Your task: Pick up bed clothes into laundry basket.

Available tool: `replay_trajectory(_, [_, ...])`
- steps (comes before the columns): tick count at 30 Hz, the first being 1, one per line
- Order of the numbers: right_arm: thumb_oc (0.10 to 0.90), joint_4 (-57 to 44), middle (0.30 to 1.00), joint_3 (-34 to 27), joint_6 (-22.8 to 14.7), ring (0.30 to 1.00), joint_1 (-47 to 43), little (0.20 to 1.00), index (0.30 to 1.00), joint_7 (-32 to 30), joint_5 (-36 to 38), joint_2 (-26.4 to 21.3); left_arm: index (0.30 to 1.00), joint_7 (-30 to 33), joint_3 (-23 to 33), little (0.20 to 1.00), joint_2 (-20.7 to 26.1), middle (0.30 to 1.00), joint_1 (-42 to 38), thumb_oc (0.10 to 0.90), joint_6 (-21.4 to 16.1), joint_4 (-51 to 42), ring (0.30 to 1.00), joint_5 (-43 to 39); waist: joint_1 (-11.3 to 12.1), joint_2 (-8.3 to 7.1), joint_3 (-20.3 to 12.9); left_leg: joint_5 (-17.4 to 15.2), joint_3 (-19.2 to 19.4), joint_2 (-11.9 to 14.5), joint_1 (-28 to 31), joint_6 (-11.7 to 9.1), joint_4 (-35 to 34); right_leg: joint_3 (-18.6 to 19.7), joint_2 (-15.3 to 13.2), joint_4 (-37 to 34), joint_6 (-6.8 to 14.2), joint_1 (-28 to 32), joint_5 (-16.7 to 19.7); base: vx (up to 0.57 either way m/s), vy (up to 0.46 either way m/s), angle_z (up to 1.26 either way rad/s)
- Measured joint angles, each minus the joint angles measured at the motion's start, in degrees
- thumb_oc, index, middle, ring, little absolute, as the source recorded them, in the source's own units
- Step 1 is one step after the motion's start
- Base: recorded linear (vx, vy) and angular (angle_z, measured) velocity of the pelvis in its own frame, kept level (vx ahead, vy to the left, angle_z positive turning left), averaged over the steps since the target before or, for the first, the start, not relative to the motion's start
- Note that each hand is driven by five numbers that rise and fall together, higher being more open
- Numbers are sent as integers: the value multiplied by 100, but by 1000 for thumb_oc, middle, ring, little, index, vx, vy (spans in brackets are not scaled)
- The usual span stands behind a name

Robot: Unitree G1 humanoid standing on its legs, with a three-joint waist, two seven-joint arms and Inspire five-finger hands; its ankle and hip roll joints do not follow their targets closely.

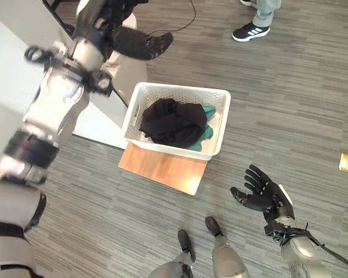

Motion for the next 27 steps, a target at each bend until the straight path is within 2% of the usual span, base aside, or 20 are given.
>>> replay_trajectory(1, [800, 68, 900, -16, -1, 900, -49, 900, 900, -4, -41, 5, 900, -1, 171, 900, -4, 900, 304, 800, -16, -94, 900, -1, -29, 2, -2, -1, 0, 8, 19, 0, 0, -20, 5, -1, -2, 7, 1, -75, -42, 14])
replay_trajectory(2, [800, 119, 900, -134, -1, 900, -103, 900, 900, -51, -101, 5, 900, -5, 860, 900, -112, 900, 1499, 800, 2, -512, 900, -2, 54, 8, -11, -4, -57, 33, 15, 0, 0, -70, 32, -1, -14, 20, 9, -101, -57, 12])
replay_trajectory(4, [800, 140, 900, -292, -3, 900, -48, 900, 900, -133, -104, 12, 900, -3, 1061, 900, -251, 900, 2160, 800, 28, -579, 900, -47, 127, -4, -5, -3, -109, 60, 23, 0, -1, -109, 58, -3, -42, 42, 28, -83, -45, 21])
replay_trajectory(6, [800, 268, 900, -427, -21, 900, -68, 900, 900, -200, -140, 16, 900, 6, 1620, 900, -634, 900, 3297, 800, 195, -718, 900, -46, 262, -70, 0, -7, -162, 100, 16, 5, -1, -176, 102, -4, -57, 54, 38, -75, -39, 17])
replay_trajectory(7, [800, 297, 900, -520, -18, 900, -28, 900, 900, -235, -217, 27, 900, -1, 1991, 900, -983, 900, 4035, 800, 265, -791, 900, -39, 370, -154, 1, -18, -166, 129, 23, 19, -3, -179, 138, -5, -79, 56, 54, -59, -34, 0])
replay_trajectory(9, [800, 296, 900, -609, -17, 900, 8, 900, 900, -250, -298, 46, 900, 10, 2138, 900, -1117, 900, 4613, 800, 400, -822, 900, -62, 472, -244, 4, -21, -210, 160, 9, 23, -3, -269, 169, -5, -92, 73, 60, -47, -20, 18])
replay_trajectory(10, [800, 291, 900, -663, -10, 900, 11, 900, 900, -233, -330, 67, 900, -29, 2449, 900, -1338, 900, 5234, 800, 476, -1029, 900, -118, 493, -341, -3, -23, -281, 171, -2, 24, -3, -332, 176, -6, -93, 78, 59, -43, -10, 26])
replay_trajectory(11, [800, 286, 900, -764, -14, 900, 35, 900, 900, -234, -342, 117, 900, -61, 2572, 900, -1472, 900, 5527, 800, 523, -1140, 900, -157, 521, -397, -12, -30, -294, 179, 0, 32, -3, -337, 186, -8, -94, 84, 59, -33, -10, 28])
replay_trajectory(13, [800, 283, 900, -974, -18, 900, 45, 900, 900, -246, -350, 258, 900, -153, 2772, 900, -1768, 900, 5885, 800, 594, -1200, 900, -263, 706, -476, -33, -74, -294, 195, -12, 95, -3, -397, 199, -1, -79, 86, 39, -10, -9, 13])
replay_trajectory(15, [800, 272, 900, -962, -22, 900, 76, 900, 900, -190, -374, 290, 900, -136, 3359, 900, -2527, 900, 6375, 800, 592, -1479, 900, -395, 792, -532, -58, -104, -301, 170, -6, 86, -6, -400, 171, 8, -84, 101, 43, 0, 0, 0])
replay_trajectory(17, [800, 252, 900, -980, -10, 900, 110, 900, 900, -177, -509, 289, 900, -135, 3494, 900, -2647, 900, 6590, 800, 590, -1611, 900, -373, 836, -541, -79, -111, -291, 159, -4, 94, -6, -395, 162, 13, -98, 90, 54, 11, 7, -2])
replay_trajectory(18, [800, 218, 900, -1004, -1, 900, 140, 900, 900, -177, -609, 290, 900, -131, 3611, 900, -2888, 900, 6687, 800, 578, -1642, 900, -369, 855, -533, -121, -111, -297, 146, -4, 95, -6, -401, 151, 11, -99, 94, 56, 0, 0, 0])
replay_trajectory(19, [800, 166, 900, -999, 19, 900, 229, 900, 900, -178, -789, 290, 900, -77, 3714, 900, -3325, 900, 6732, 800, 563, -1621, 900, -388, 890, -537, -197, -111, -291, 146, 2, 107, -6, -399, 150, 6, -100, 102, 58, 0, 0, 0])
replay_trajectory(20, [800, 151, 900, -997, 20, 900, 258, 900, 900, -177, -813, 290, 900, -73, 3728, 900, -3420, 900, 6738, 800, 564, -1618, 900, -387, 893, -537, -212, -88, -294, 146, 3, 141, -6, -396, 148, -1, -100, 107, 58, 25, 23, -4])
replay_trajectory(21, [800, -100, 900, -990, 87, 900, 237, 900, 900, -237, -1119, 284, 900, -78, 3767, 900, -3851, 900, 6800, 800, 559, -1586, 900, -387, 899, -548, -248, -69, -282, 146, 14, 177, -5, -390, 149, -7, -115, 114, 71, 0, 0, 0])
replay_trajectory(24, [800, -278, 900, -701, 46, 900, -214, 900, 900, -480, -1409, 268, 900, 59, 3475, 900, -4436, 900, 6667, 800, 481, -1374, 900, -446, 902, -603, -289, -70, -288, 153, 85, 181, -4, -394, 166, -6, -159, 192, 105, -3, 4, -1])
replay_trajectory(27, [800, -515, 900, -36, 5, 900, -818, 900, 900, -485, -1503, 196, 900, 108, 2814, 900, -4530, 900, 6480, 800, 522, -1076, 900, -446, 952, -659, -346, -53, -307, 174, 96, 206, -5, -422, 187, -5, -172, 212, 113, -50, 2, 3])
